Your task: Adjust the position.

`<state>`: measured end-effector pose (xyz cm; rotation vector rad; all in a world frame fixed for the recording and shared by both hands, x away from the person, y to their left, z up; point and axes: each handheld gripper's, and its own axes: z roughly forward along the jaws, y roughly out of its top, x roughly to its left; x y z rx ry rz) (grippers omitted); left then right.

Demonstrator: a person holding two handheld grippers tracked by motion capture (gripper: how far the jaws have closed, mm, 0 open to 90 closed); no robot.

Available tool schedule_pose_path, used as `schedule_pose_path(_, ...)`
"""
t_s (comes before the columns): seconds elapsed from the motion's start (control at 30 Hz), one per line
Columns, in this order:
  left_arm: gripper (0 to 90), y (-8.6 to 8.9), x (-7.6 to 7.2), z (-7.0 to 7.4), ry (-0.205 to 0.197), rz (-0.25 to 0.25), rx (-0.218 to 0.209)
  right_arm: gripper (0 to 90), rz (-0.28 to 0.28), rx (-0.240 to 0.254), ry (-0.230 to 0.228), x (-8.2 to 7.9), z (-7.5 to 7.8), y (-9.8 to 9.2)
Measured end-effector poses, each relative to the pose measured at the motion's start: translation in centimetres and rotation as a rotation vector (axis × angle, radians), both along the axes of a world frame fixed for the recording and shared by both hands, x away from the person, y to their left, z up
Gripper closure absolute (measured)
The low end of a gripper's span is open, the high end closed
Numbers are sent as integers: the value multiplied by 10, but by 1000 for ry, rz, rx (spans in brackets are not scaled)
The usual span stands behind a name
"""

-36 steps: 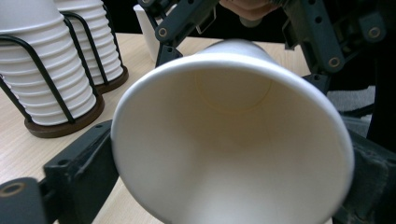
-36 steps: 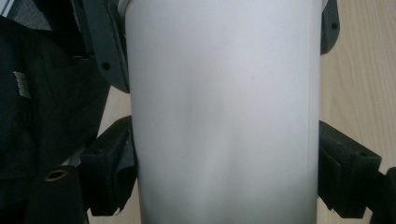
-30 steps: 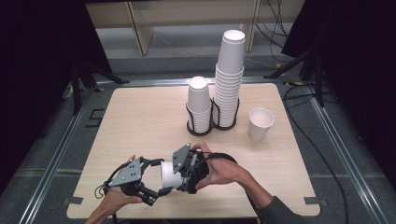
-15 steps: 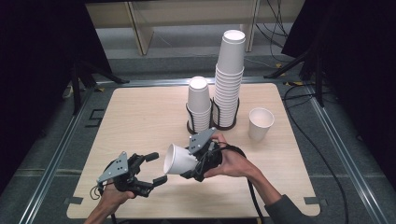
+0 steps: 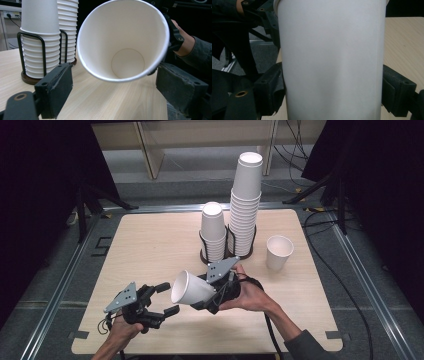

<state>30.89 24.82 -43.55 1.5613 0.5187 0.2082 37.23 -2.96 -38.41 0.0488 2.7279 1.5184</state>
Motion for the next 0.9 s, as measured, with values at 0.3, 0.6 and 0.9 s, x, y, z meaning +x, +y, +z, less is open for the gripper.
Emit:
schedule_pose_path(0.3, 68, -5, -1, 0, 1, -18, 1, 190, 34, 2, 9, -5, -10, 12)
schedule_pose_path(0.6, 45, -7, -1, 0, -3, -19, -23, 190, 54, 11, 35, -8, -16, 21)
schedule_pose_path(0.9, 47, -7, -2, -1, -9, -20, 1, 190, 64, 2, 43, -9, -21, 25)
